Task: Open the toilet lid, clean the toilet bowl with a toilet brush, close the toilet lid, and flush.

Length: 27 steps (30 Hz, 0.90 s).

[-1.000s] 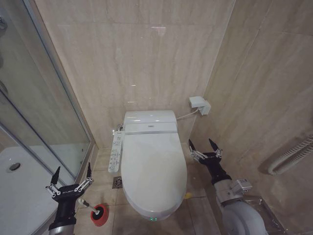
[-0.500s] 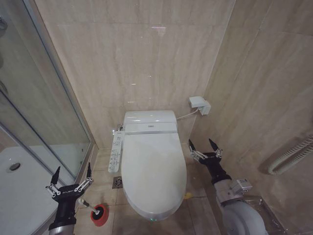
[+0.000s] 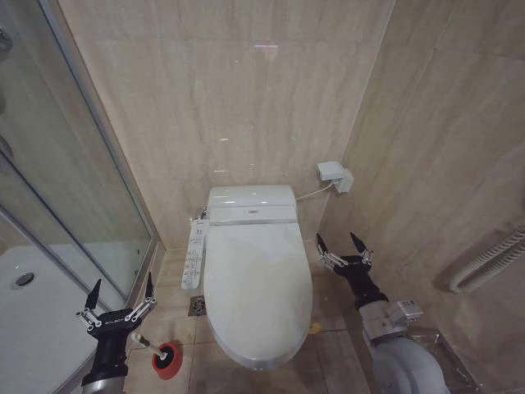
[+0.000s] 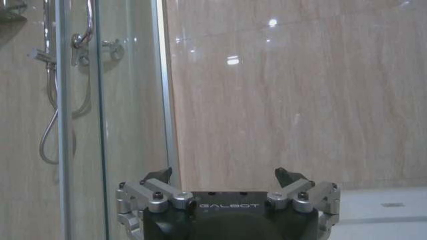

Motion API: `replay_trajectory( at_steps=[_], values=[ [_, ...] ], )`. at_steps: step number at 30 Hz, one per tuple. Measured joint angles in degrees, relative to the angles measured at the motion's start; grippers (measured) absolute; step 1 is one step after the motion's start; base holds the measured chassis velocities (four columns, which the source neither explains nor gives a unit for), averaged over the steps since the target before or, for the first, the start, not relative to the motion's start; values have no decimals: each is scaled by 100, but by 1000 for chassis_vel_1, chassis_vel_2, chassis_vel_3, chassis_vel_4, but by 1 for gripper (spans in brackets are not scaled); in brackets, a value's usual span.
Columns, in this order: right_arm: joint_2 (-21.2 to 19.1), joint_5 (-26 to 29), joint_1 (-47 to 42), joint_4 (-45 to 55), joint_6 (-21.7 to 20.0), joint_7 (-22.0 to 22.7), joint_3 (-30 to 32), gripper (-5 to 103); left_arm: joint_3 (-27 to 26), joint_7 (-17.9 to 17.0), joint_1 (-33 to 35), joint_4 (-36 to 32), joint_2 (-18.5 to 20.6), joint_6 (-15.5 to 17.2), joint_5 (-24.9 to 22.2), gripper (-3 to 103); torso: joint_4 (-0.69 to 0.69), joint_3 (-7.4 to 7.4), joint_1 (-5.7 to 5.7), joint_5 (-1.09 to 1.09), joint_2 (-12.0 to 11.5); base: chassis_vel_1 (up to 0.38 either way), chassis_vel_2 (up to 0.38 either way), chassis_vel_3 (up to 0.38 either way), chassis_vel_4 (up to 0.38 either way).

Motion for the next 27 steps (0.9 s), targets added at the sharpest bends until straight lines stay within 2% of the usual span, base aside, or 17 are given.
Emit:
replay_trajectory(
  at_steps=[27],
  values=[
    [0, 0, 0, 0, 0, 0, 0, 100, 0, 0, 0, 0, 0, 0, 0, 100, 0, 0, 0, 0, 0, 0, 0, 0, 0]
  ],
)
